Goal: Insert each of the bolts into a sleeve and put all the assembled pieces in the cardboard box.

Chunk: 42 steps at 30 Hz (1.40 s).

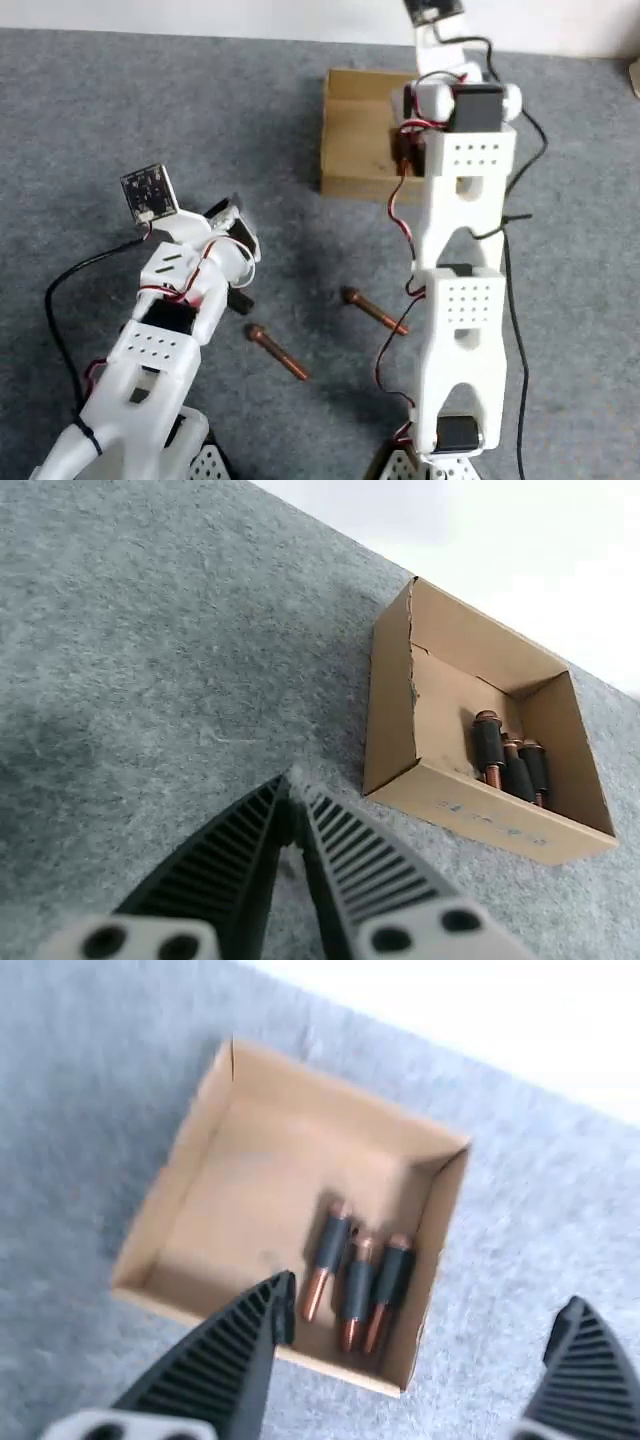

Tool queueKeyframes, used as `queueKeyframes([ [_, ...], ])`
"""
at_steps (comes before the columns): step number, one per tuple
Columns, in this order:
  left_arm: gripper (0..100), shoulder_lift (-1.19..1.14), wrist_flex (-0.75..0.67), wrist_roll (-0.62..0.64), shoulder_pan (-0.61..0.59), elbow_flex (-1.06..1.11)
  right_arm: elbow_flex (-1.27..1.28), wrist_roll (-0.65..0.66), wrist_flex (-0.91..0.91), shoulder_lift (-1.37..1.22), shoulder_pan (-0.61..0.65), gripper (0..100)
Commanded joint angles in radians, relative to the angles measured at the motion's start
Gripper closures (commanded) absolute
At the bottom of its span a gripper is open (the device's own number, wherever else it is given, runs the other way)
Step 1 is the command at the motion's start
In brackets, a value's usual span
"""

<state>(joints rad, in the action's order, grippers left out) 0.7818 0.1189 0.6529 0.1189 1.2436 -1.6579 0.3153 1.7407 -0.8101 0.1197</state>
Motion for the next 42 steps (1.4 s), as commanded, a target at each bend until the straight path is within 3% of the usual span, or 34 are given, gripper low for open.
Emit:
queueKeyframes([
  [1, 99, 0.022, -0.023, -0.002, -0.012, -0.041, -0.133, -0.061, 0.028, 0.162, -0.018, 64.2],
  [5, 99, 0.022, -0.023, -0.002, -0.012, -0.042, -0.051, -0.064, 0.028, 0.317, -0.013, 64.2],
  [9, 99, 0.022, -0.023, -0.002, -0.015, -0.042, 0.225, -0.064, 0.028, 0.555, -0.013, 64.2],
  [19, 99, 0.028, -0.023, -0.002, -0.012, -0.042, 1.296, -0.055, 0.013, 1.23, 0.039, 64.2],
  [24, 99, 0.028, -0.023, -0.002, -0.015, -0.042, 1.842, 0.069, -0.076, 1.514, 0.13, 64.2],
  [28, 99, 0.028, -0.023, -0.002, -0.012, -0.042, 2.164, 0.095, -0.185, 1.701, 0.174, 64.2],
  [35, 99, 0.028, -0.023, -0.002, -0.01, -0.042, 2.571, 0.16, -0.323, 1.824, 0.277, 64.2],
  [42, 99, 0.028, -0.023, -0.002, -0.012, -0.042, 2.758, 0.152, -0.515, 1.824, 0.39, 64.2],
])
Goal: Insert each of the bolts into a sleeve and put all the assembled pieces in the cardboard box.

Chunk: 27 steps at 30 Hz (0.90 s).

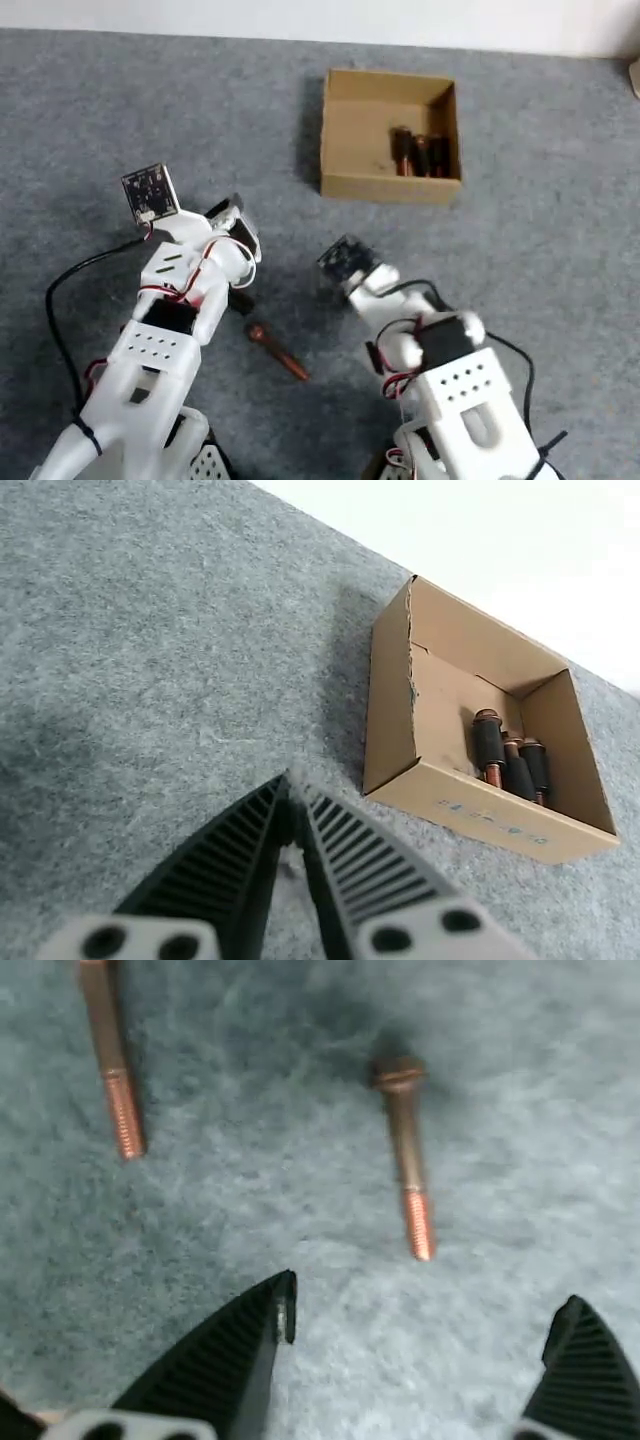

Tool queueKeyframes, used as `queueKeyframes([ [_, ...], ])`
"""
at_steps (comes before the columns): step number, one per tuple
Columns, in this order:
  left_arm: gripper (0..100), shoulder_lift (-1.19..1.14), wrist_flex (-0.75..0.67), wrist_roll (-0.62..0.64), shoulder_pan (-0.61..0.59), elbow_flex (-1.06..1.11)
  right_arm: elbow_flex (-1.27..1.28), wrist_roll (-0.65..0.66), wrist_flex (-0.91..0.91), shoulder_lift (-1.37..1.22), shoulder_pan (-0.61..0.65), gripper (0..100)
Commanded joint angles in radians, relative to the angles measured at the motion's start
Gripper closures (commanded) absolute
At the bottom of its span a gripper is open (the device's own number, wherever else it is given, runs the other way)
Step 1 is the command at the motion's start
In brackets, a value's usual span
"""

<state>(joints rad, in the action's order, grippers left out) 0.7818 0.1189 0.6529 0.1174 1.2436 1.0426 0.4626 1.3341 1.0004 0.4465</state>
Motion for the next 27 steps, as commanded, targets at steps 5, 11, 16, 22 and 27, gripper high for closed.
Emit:
queueKeyframes([
  [5, 99, 0.028, -0.023, 0.005, -0.016, -0.045, 0.153, 0.002, -0.225, 0.013, 0.087, 64.2],
  [11, 99, 0.022, 0.152, 0.006, -0.09, -0.18, 0.282, -0.161, -0.43, 0.018, 0.088, 64.2],
  [16, 99, 0.021, 0.437, 0.002, -0.097, -0.323, 0.326, -0.18, -0.446, 0.021, 0.087, 64.2],
  [22, 99, 0.022, 0.509, 0.005, -0.102, -0.369, 0.36, -0.178, -0.524, 0.018, 0.081, 64.2],
  [27, 99, 0.022, 0.516, 0.006, -0.102, -0.369, 0.435, -0.173, -0.578, 0.022, 0.061, 64.2],
])
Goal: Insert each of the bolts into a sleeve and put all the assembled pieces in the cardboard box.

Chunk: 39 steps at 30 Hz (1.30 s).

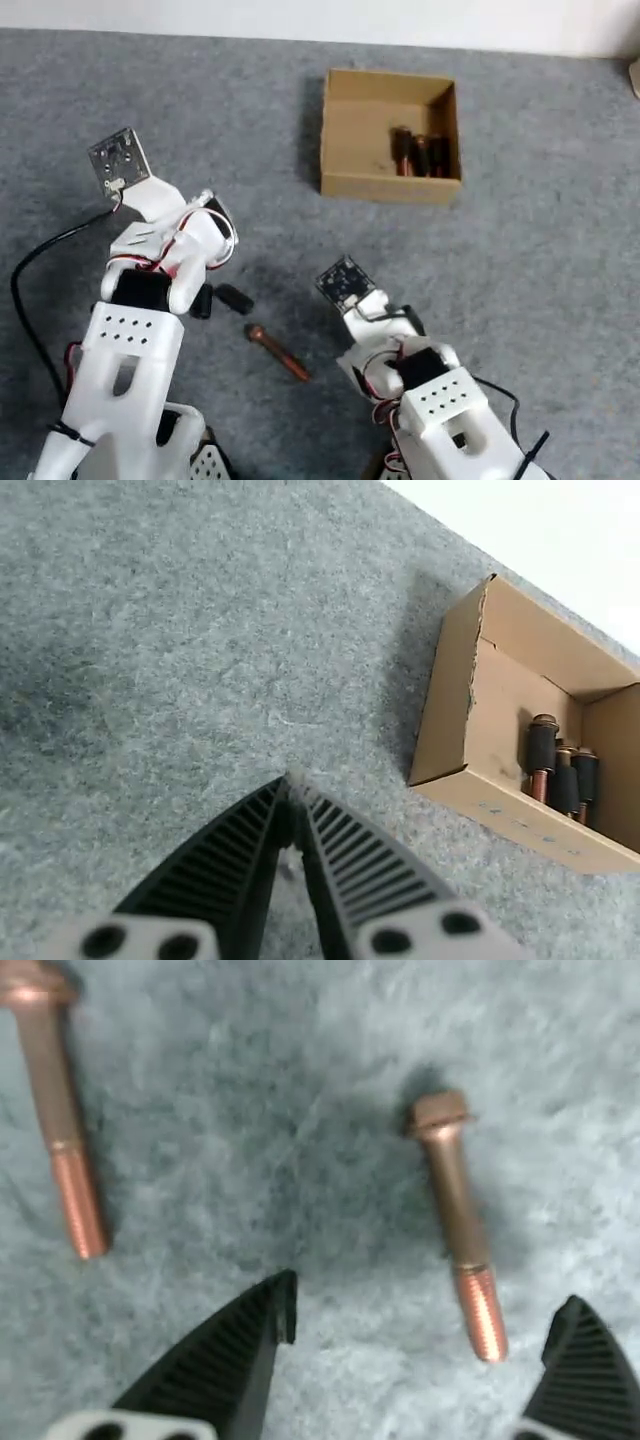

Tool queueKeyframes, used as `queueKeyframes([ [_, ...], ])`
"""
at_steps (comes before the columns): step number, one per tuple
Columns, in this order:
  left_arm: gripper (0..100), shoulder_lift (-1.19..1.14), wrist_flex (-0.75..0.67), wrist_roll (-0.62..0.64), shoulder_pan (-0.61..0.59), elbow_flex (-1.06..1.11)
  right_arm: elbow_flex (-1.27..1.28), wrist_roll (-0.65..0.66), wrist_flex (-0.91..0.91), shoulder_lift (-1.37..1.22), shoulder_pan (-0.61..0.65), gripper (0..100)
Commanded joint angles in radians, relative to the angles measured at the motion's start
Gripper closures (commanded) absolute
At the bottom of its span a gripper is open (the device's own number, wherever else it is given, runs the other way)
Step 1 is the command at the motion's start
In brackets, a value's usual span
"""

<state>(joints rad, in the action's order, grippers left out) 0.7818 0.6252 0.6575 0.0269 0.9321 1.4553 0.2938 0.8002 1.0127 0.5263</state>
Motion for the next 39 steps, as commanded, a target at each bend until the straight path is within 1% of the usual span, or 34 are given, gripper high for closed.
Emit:
queueKeyframes([
  [1, 99, 0.022, 0.009, 0.002, -0.012, -0.058, 0.025, -0.005, -0.044, 0.01, -0.019, 64.2],
  [11, 99, 0.022, 0.005, 0.0, -0.004, -0.025, 0.033, -0.005, -0.044, 0.01, -0.022, 64.2],
  [14, 99, 0.022, 0.008, 0.002, 0.015, -0.019, 0.025, -0.005, -0.044, 0.01, -0.088, 64.2],
  [16, 99, 0.021, 0.009, 0.002, 0.062, -0.015, 0.025, -0.009, -0.044, 0.01, -0.182, 64.2],
  [19, 99, 0.021, 0.009, 0.002, 0.168, -0.005, -0.016, -0.012, -0.041, 0.012, -0.337, 64.2],
  [23, 99, 0.016, 0.009, 0.003, 0.265, -0.004, -0.064, -0.114, -0.044, 0.012, -0.492, 64.2],
  [26, 99, -0.021, 0.009, -0.003, 0.302, -0.021, -0.07, -0.126, -0.047, 0.012, -0.545, 64.2],
  [29, 99, -0.05, 0.006, -0.002, 0.372, -0.019, -0.068, -0.132, -0.079, 0.012, -0.565, 64.2],
  [32, 99, -0.077, 0.008, 0.003, 0.541, 0.007, -0.062, -0.132, -0.117, 0.012, -0.616, 64.2],
  [35, 99, -0.081, -0.005, -0.002, 0.68, 0.117, -0.061, -0.137, -0.148, 0.012, -0.677, 64.2],
  [37, 99, -0.079, -0.092, 0.002, 0.733, 0.156, -0.067, -0.175, -0.154, 0.012, -0.707, 64.2],
  [39, 99, -0.088, -0.206, 0.023, 0.739, 0.193, -0.068, -0.193, -0.16, 0.012, -0.731, 64.2],
])
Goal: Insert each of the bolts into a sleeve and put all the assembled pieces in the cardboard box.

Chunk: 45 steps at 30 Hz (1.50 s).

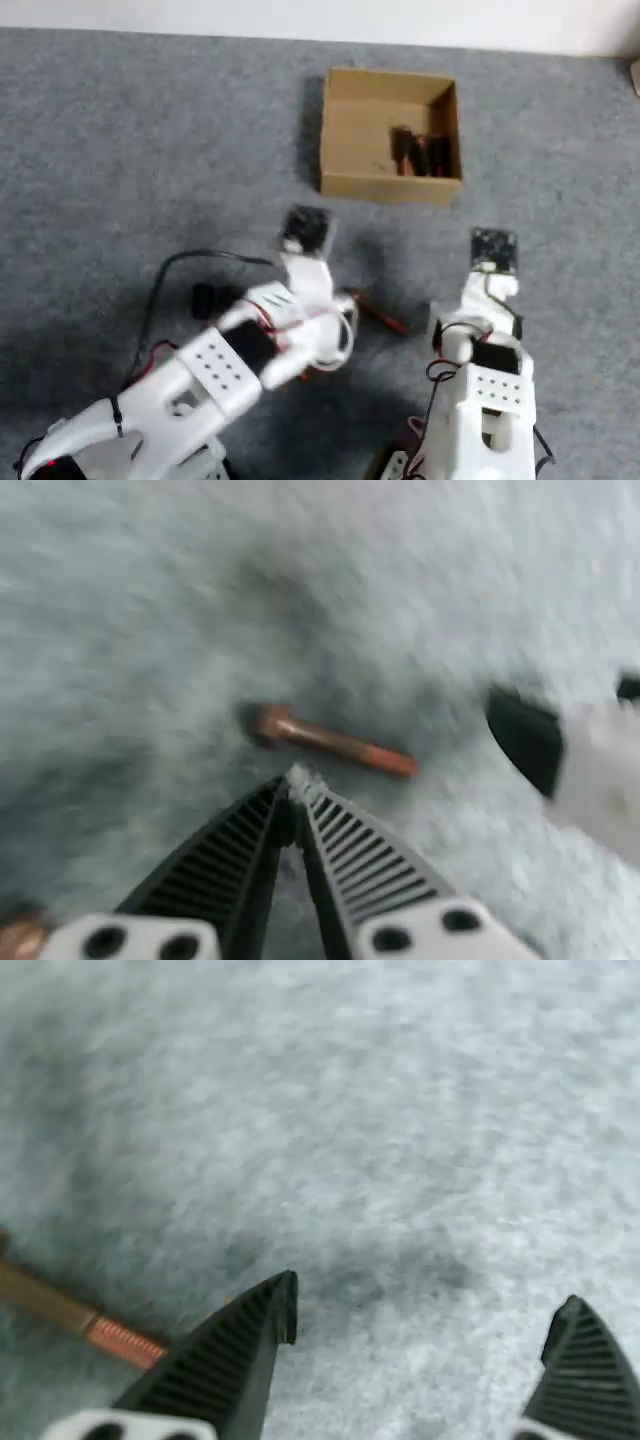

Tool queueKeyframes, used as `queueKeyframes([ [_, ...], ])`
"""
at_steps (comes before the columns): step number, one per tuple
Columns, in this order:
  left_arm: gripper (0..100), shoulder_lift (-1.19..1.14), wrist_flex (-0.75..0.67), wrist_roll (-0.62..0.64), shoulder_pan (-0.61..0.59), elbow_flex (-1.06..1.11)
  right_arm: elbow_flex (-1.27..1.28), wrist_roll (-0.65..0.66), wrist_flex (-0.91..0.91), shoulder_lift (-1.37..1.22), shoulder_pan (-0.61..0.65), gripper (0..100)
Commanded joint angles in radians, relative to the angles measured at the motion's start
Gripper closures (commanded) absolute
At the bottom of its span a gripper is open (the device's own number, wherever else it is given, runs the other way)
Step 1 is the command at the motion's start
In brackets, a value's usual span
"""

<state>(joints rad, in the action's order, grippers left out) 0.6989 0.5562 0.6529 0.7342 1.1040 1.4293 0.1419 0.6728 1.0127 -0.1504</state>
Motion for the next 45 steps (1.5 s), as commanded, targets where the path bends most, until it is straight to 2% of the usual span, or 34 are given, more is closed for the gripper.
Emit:
queueKeyframes([
  [1, 99, -0.016, -0.19, 0.08, 0.028, 0.036, -0.042, -0.043, -0.033, 0.012, -0.065, 64.2],
  [5, 99, -0.116, -0.249, 0.354, -0.005, 0.022, -0.042, -0.049, -0.033, 0.012, -0.081, 64.2],
  [11, 99, -0.424, -0.247, 0.457, -0.044, -0.166, -0.042, -0.074, -0.035, 0.012, -0.119, 64.2],
  [16, 99, -0.728, -0.247, 0.511, -0.045, -0.34, -0.035, -0.115, -0.122, 0.01, -0.18, 64.2],
  [19, 95, -0.837, -0.238, 0.516, -0.058, -0.447, -0.035, -0.115, -0.16, 0.01, -0.179, 64.2],
  [25, 79, -0.855, -0.152, 0.537, -0.053, -0.541, -0.033, -0.114, -0.205, 0.005, -0.179, 64.2],
  [31, 79, -0.849, -0.147, 0.474, -0.054, -0.545, -0.031, -0.114, -0.205, 0.007, -0.177, 64.2],
  [34, 79, -0.845, -0.097, 0.465, -0.039, -0.564, -0.031, -0.117, -0.205, 0.008, -0.18, 64.2],
  [38, 79, -0.797, -0.002, 0.356, 0.008, -0.615, -0.031, -0.12, -0.205, 0.01, -0.185, 64.2],
  [41, 79, -0.751, 0.049, 0.339, 0.036, -0.638, -0.031, -0.12, -0.205, 0.01, -0.186, 64.2],
  [45, 79, -0.756, 0.051, 0.336, 0.004, -0.679, -0.031, -0.12, -0.205, 0.01, -0.189, 64.2],
])
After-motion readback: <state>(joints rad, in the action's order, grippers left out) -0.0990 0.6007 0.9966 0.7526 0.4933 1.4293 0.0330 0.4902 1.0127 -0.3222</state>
